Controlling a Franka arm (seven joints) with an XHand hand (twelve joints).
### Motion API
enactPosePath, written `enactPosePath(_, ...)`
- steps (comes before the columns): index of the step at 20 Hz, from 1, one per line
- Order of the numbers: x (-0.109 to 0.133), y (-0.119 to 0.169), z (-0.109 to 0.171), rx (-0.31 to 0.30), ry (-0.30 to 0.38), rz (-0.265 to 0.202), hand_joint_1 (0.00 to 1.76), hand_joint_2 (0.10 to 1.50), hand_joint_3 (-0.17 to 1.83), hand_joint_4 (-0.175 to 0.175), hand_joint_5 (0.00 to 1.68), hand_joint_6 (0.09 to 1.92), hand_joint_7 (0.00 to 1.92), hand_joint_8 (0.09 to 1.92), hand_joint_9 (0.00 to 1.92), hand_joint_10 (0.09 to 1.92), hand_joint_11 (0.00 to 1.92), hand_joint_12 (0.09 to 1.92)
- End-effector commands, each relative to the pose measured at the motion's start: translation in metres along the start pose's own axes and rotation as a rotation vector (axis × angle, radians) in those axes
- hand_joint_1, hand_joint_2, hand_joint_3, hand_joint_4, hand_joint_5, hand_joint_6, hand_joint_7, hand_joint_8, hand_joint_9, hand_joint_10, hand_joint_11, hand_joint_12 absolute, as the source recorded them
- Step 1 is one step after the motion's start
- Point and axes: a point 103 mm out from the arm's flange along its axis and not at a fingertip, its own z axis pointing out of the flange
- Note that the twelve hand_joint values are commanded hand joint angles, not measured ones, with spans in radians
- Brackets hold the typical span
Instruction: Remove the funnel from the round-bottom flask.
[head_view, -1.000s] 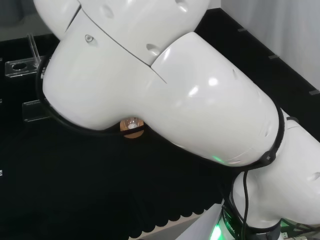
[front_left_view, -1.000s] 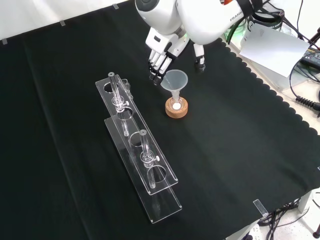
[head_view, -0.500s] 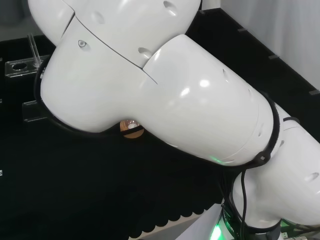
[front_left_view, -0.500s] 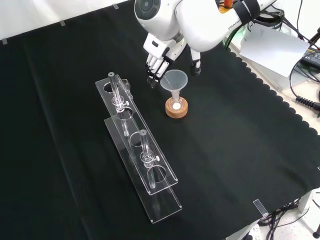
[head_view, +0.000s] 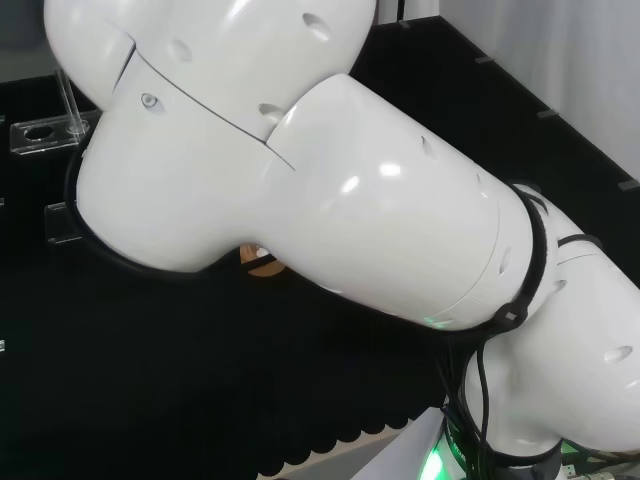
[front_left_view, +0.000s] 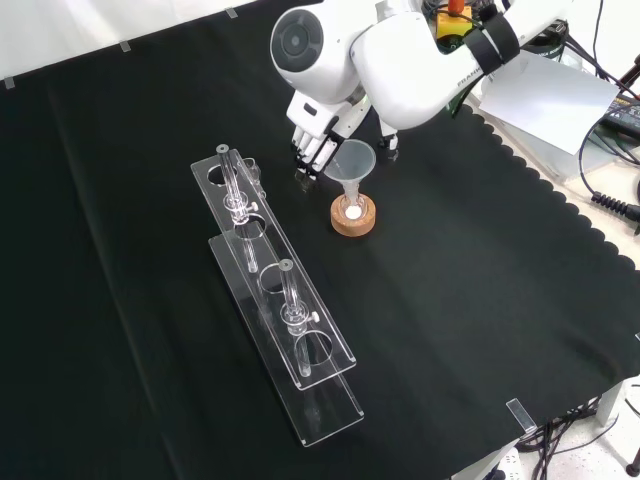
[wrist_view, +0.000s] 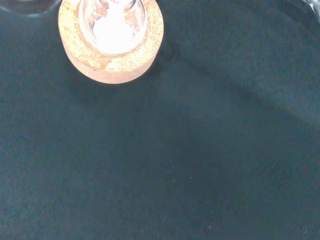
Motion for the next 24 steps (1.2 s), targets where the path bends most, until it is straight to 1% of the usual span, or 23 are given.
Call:
enactPosePath(1, 0.002, 0.003, -0.003, -0.016, -0.064, 0.011, 0.69, 0.68, 0.35, -0.068, 0.19, 0.09, 0.05, 0.68, 0.53, 0.66, 0.55, 1.31)
enactPosePath(3, 0.001, 0.002, -0.004, -0.040, -0.098, 0.016, 0.72, 0.67, 0.41, -0.066, 0.28, 0.09, 0.14, 0.68, 0.66, 0.60, 0.58, 1.28)
enactPosePath(6, 0.001, -0.001, -0.008, -0.090, -0.139, 0.029, 0.78, 0.68, 0.49, -0.051, 0.50, 0.09, 0.36, 0.66, 0.85, 0.53, 0.64, 1.24)
enactPosePath(7, 0.000, -0.002, -0.009, -0.102, -0.150, 0.032, 0.80, 0.68, 0.51, -0.045, 0.59, 0.15, 0.42, 0.65, 0.92, 0.50, 0.67, 1.22)
enactPosePath(8, -0.002, -0.004, -0.010, -0.126, -0.149, 0.032, 0.81, 0.69, 0.53, -0.037, 0.68, 0.26, 0.48, 0.64, 0.98, 0.47, 0.70, 1.20)
enactPosePath(9, -0.003, -0.006, -0.011, -0.149, -0.149, 0.031, 0.83, 0.70, 0.54, -0.032, 0.74, 0.38, 0.53, 0.63, 1.04, 0.43, 0.73, 1.17)
enactPosePath(11, -0.005, -0.010, -0.015, -0.170, -0.151, 0.031, 0.86, 0.72, 0.57, -0.029, 0.83, 0.56, 0.62, 0.63, 1.13, 0.38, 0.81, 1.12)
enactPosePath(14, -0.005, -0.017, -0.024, -0.169, -0.133, 0.025, 0.89, 0.73, 0.58, -0.027, 0.88, 0.64, 0.66, 0.64, 1.18, 0.36, 0.86, 1.09)
enactPosePath(18, -0.005, -0.029, -0.037, -0.160, -0.159, 0.035, 0.90, 0.73, 0.59, -0.031, 0.89, 0.67, 0.68, 0.64, 1.20, 0.35, 0.87, 1.07)
enactPosePath(21, -0.007, -0.039, -0.044, -0.150, -0.162, 0.045, 0.90, 0.72, 0.60, -0.032, 0.89, 0.69, 0.68, 0.64, 1.21, 0.34, 0.87, 1.06)
enactPosePath(24, -0.008, -0.050, -0.049, -0.159, -0.164, 0.055, 0.90, 0.72, 0.60, -0.033, 0.88, 0.69, 0.68, 0.65, 1.21, 0.33, 0.87, 1.06)
